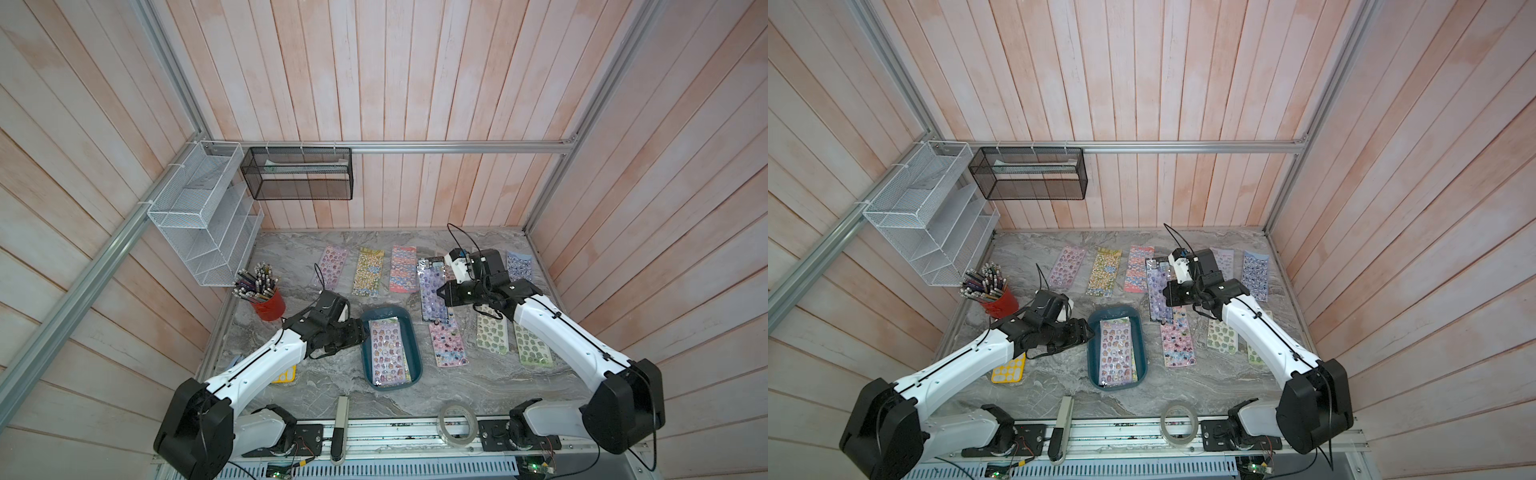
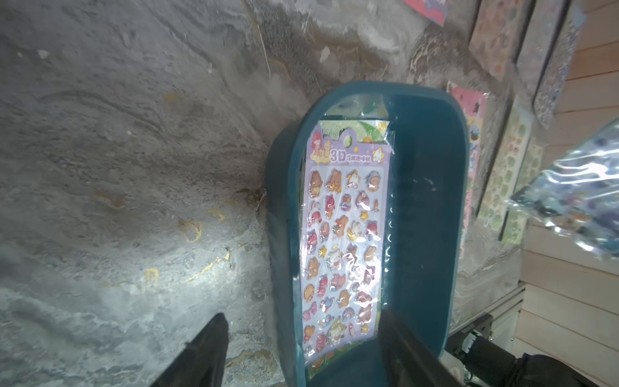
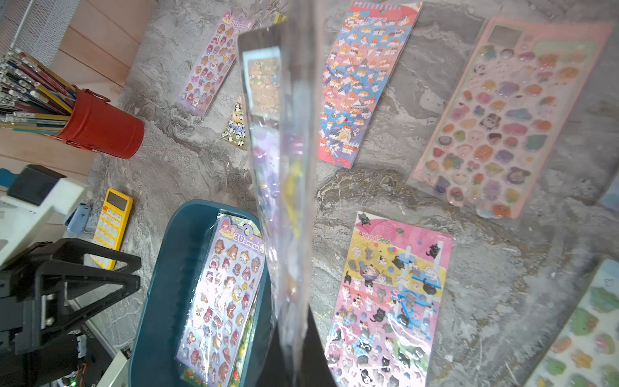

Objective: Take the stickers out of the storage box
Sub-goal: Move the storage box to the center of the board.

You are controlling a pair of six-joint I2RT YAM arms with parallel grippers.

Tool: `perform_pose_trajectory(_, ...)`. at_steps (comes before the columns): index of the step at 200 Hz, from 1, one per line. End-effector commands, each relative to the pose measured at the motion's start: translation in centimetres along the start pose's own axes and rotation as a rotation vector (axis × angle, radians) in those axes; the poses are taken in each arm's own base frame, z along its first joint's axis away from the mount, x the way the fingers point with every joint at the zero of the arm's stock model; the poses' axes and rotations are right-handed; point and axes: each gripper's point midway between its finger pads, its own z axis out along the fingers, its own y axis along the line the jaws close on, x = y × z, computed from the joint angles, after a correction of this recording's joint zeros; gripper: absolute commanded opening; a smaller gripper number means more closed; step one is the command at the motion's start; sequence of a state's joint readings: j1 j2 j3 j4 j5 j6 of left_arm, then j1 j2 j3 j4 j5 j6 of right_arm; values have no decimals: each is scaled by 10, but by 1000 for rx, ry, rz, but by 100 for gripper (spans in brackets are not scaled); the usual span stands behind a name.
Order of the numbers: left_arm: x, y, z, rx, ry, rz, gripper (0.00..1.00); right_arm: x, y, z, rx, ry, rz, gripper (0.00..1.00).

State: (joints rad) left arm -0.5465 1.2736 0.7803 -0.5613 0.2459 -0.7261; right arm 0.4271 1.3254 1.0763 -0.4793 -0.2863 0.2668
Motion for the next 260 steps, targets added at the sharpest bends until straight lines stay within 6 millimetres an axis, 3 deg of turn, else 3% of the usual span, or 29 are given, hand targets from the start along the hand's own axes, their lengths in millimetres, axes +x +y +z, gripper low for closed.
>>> perform_pose_trajectory(1,-6,2,7,-97,-7,7,72,-5,-9,-13,68,-46,-33,0)
perform_pose_trajectory(29,-7,2,22,-155,17,20,65,-3,-11,-15,76,-56,-34,0)
perform_pose_trajectory(59,-10,2,33,-174,27,17,40,3,-15,-15,85,-61,-29,0)
perform_pose_trajectory(89,-13,6,36,-199,29,17,28,8,-18,-12,96,-48,-27,0)
perform_pose_trajectory(122,-17,19,28,-171,21,-29,15,12,-18,-7,88,-32,-16,0)
perform_pose_trajectory(151,-24,49,5,-202,-30,-75,1,11,-16,-6,71,-36,-8,0)
perform_pose_trajectory(183,-28,83,-21,-216,-81,-142,1,10,-13,-2,50,-30,3,0)
perform_pose_trajectory(219,-26,112,-37,-199,-111,-215,1,13,-11,1,31,-20,11,0)
perform_pose_trajectory(260,-38,114,-40,-179,-128,-230,1,22,-6,9,-20,9,35,0)
